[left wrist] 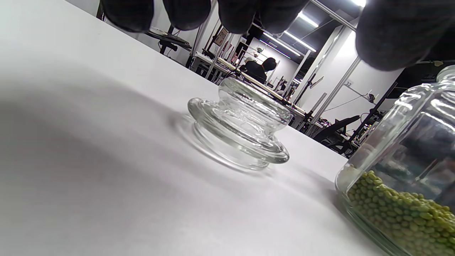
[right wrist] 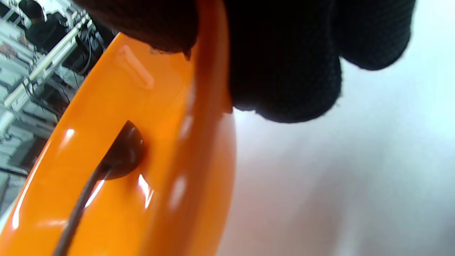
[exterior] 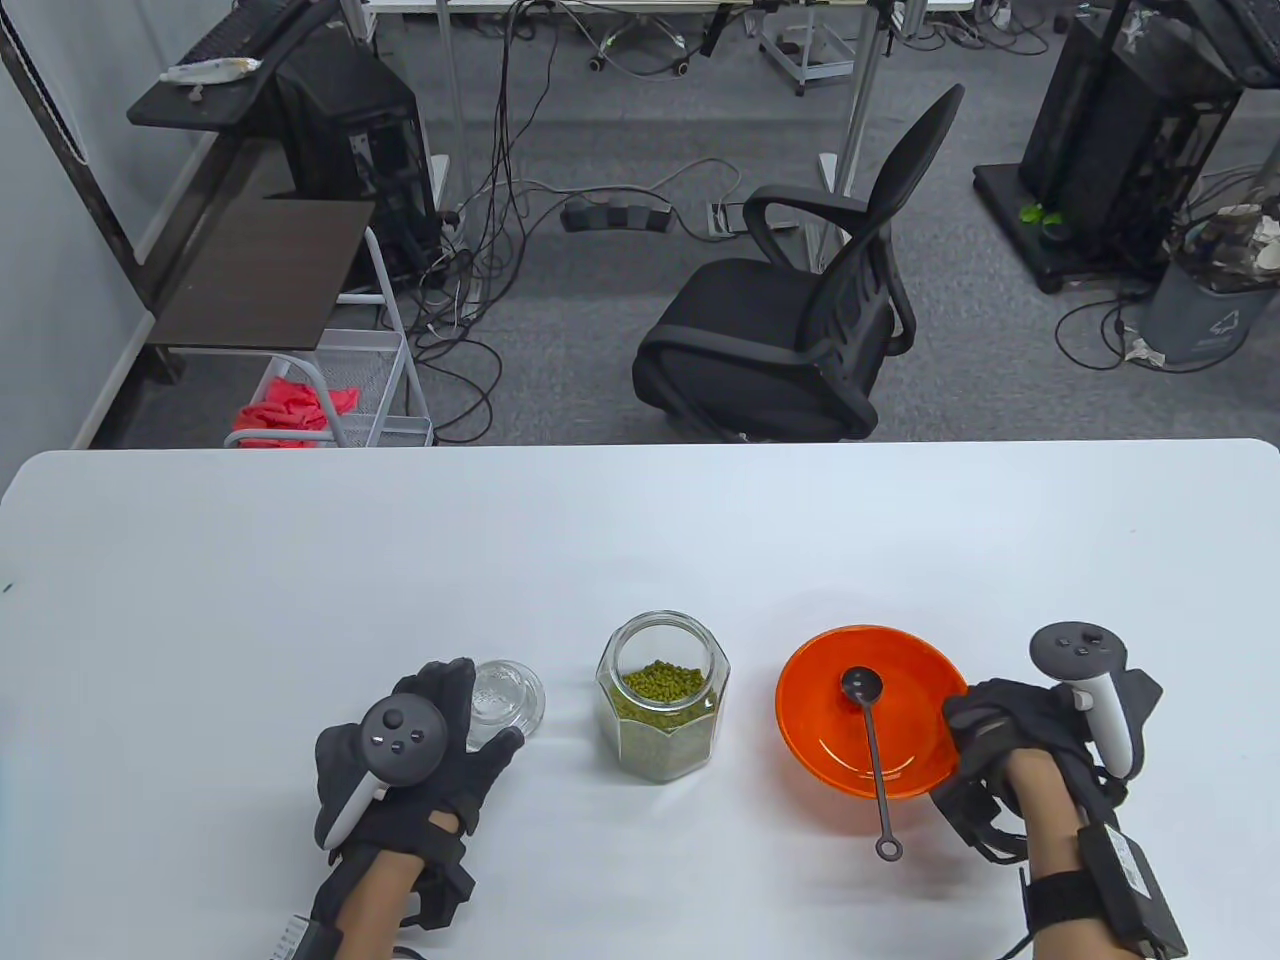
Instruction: Portion mung beans with measuring scoop (Bowl in hand)
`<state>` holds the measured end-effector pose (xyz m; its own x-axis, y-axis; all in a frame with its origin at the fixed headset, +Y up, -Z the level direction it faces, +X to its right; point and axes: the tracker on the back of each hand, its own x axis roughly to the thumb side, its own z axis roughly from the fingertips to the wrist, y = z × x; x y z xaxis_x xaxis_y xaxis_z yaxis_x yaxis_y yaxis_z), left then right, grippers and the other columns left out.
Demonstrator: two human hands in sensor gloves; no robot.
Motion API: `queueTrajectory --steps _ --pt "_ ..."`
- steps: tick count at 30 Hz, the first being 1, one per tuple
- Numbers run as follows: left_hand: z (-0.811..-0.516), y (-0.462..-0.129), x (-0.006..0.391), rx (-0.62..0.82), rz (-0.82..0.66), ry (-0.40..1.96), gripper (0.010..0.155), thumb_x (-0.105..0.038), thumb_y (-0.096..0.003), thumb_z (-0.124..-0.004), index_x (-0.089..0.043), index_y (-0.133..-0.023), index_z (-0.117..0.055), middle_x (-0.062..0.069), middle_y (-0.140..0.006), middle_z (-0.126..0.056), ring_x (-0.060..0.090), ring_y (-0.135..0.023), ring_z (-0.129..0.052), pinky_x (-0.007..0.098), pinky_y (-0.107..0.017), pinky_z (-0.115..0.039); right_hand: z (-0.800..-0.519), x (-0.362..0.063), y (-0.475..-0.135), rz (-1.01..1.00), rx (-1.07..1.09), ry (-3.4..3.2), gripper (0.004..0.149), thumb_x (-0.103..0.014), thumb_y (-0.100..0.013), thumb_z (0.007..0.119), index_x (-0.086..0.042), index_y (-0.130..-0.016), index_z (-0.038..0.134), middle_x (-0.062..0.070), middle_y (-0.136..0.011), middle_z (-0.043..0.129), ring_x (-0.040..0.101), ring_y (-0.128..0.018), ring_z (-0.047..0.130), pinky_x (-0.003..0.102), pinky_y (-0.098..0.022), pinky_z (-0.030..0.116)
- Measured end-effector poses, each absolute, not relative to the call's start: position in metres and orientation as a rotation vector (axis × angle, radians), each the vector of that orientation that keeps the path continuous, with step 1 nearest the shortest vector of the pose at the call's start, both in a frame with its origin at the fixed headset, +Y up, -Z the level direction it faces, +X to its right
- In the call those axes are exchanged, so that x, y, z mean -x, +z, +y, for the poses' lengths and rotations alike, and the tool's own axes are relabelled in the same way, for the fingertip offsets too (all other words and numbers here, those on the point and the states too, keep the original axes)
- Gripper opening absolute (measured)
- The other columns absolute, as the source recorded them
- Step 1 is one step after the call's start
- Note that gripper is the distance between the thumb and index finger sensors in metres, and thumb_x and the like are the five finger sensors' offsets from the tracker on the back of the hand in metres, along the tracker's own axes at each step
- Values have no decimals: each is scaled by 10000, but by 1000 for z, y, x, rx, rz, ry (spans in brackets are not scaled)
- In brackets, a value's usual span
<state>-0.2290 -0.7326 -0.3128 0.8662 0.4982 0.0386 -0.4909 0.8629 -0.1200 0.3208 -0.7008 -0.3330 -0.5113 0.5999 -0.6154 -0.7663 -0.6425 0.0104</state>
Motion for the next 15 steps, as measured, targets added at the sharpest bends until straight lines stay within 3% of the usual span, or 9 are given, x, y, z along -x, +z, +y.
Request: queueTrajectory --steps 8,15 --pt "-734 -313 228 122 -74 522 888 -688 -486 -674 -251 -1156 -288 95 -1165 -266 520 -1117 -349 703 -748 -479 -681 -331 -324 196 750 2044 459 -321 -447 807 35 -733 851 246 -504 976 292 -277 1049 572 -366 813" --pt "-734 -314 228 122 -76 525 887 -690 -488 -670 -251 -1157 -288 98 -1166 -264 520 -1117 -349 704 -747 -478 -653 -310 -327 117 652 2052 458 -347 -448 807 28 -704 869 222 -456 990 258 -221 1047 546 -335 832"
